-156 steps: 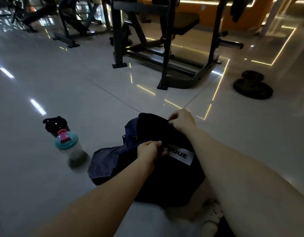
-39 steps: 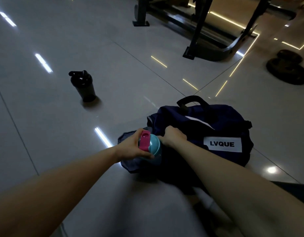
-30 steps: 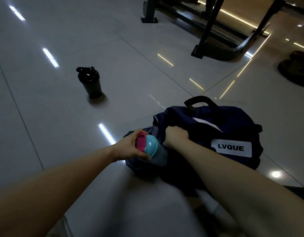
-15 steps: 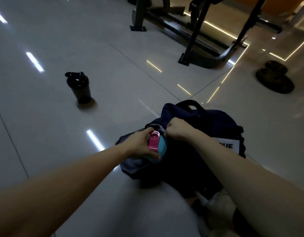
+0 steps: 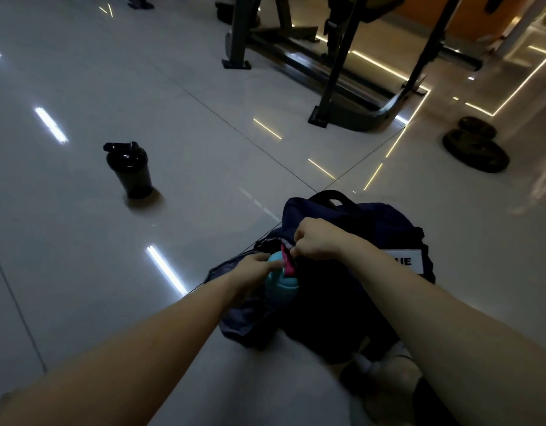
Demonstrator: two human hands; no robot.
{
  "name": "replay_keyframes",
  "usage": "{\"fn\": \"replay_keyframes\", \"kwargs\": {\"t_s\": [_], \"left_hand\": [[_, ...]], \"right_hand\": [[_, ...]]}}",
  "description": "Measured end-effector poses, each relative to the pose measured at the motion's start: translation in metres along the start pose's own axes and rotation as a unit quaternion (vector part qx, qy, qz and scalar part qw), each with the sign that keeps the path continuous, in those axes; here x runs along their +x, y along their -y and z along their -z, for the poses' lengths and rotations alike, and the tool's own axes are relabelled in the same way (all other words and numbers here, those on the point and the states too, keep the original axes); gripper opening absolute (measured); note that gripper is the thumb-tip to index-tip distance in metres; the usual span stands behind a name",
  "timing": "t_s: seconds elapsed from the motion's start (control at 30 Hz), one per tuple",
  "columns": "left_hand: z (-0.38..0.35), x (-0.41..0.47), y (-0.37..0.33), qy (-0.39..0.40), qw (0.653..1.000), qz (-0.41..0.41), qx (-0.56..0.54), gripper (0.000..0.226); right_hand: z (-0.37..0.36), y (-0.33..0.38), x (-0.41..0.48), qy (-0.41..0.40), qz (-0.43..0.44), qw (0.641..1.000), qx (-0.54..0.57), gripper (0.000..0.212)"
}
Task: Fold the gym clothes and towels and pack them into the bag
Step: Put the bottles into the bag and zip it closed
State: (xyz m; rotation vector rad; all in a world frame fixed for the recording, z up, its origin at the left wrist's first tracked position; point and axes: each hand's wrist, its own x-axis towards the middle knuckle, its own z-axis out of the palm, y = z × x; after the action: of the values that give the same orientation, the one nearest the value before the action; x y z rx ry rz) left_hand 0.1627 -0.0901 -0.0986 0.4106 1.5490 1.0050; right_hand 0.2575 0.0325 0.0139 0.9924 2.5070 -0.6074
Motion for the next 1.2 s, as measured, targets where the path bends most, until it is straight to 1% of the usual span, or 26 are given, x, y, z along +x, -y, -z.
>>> {"fn": "replay_keyframes", "kwargs": {"t_s": [0.07, 0.13, 0.17, 0.2, 0.23, 0.3, 0.37, 0.4, 0.43, 0.5, 0.57, 0.63, 0.7, 0.8, 0.87, 0.97, 1.03, 1.1, 1.2], "left_hand": [[-0.014, 0.006, 0.005, 0.01, 1.0, 0.018, 0.004, 0.035], [-0.033, 0.003, 0.009, -0.032, 0.999, 0.01, 0.026, 0.021], [-0.04, 0.002, 0.011, -0.058, 0.998, 0.002, 0.005, 0.018], [-0.045, 0.002, 0.018, -0.061, 0.997, -0.01, -0.035, 0.022], [-0.049, 0.002, 0.024, -0.054, 0.995, -0.015, -0.08, 0.026], [-0.053, 0.002, 0.035, -0.028, 0.994, -0.019, -0.107, 0.025], [-0.048, 0.008, 0.038, -0.028, 0.998, -0.041, -0.039, 0.027], [-0.044, 0.011, 0.039, -0.035, 0.998, -0.05, -0.004, 0.031], [-0.04, 0.013, 0.037, -0.042, 0.997, -0.062, 0.003, 0.032], [-0.031, 0.014, 0.035, -0.027, 0.996, -0.08, -0.032, 0.036], [-0.024, 0.016, 0.033, -0.01, 0.994, -0.073, -0.075, 0.042], [-0.018, 0.017, 0.035, 0.0, 0.995, -0.076, -0.069, 0.046], [-0.017, 0.02, 0.039, 0.005, 0.994, -0.095, -0.046, 0.046], [-0.022, 0.022, 0.044, 0.003, 0.992, -0.124, -0.007, 0.036], [-0.026, 0.025, 0.042, 0.021, 0.992, -0.122, -0.005, 0.038], [-0.022, 0.027, 0.033, 0.06, 0.994, -0.089, -0.024, 0.045], [-0.021, 0.025, 0.031, 0.084, 0.994, -0.074, -0.002, 0.038], [-0.026, 0.02, 0.032, 0.104, 0.991, -0.079, 0.032, 0.032], [-0.032, 0.019, 0.034, 0.119, 0.986, -0.089, 0.07, 0.029]], "right_hand": [[-0.006, 0.001, 0.003, -0.005, 0.0, 1.0, 0.022, 0.041], [-0.009, 0.006, 0.005, -0.007, 0.003, 0.999, 0.045, 0.043], [-0.01, 0.009, 0.006, -0.002, 0.004, 0.998, 0.057, 0.044], [-0.01, 0.011, 0.007, 0.009, 0.004, 0.998, 0.069, 0.042], [-0.01, 0.012, 0.009, 0.021, 0.002, 0.997, 0.074, 0.04], [-0.011, 0.013, 0.011, 0.041, -0.011, 0.998, 0.047, 0.031], [-0.011, 0.011, 0.013, 0.042, -0.03, 0.999, -0.002, 0.025], [-0.011, 0.009, 0.012, 0.037, -0.04, 0.998, -0.022, 0.025], [-0.011, 0.008, 0.012, 0.029, -0.047, 0.998, -0.038, 0.028], [-0.008, 0.007, 0.013, 0.014, -0.046, 0.997, -0.054, 0.035], [-0.005, 0.007, 0.016, 0.003, -0.039, 0.997, -0.062, 0.039], [-0.003, 0.007, 0.017, -0.003, -0.035, 0.997, -0.069, 0.039], [-0.004, 0.007, 0.02, 0.001, -0.032, 0.998, -0.056, 0.038], [-0.009, 0.006, 0.026, 0.036, -0.031, 0.999, 0.002, 0.031], [-0.01, 0.003, 0.029, 0.044, -0.034, 0.998, 0.033, 0.025], [-0.004, 0.0, 0.029, 0.044, -0.029, 0.997, 0.051, 0.019], [-0.006, 0.001, 0.027, 0.044, -0.023, 0.999, 0.014, 0.021], [-0.014, 0.0, 0.025, 0.036, -0.031, 0.998, -0.042, 0.023], [-0.021, -0.004, 0.022, 0.022, -0.042, 0.994, -0.094, 0.025]]}}
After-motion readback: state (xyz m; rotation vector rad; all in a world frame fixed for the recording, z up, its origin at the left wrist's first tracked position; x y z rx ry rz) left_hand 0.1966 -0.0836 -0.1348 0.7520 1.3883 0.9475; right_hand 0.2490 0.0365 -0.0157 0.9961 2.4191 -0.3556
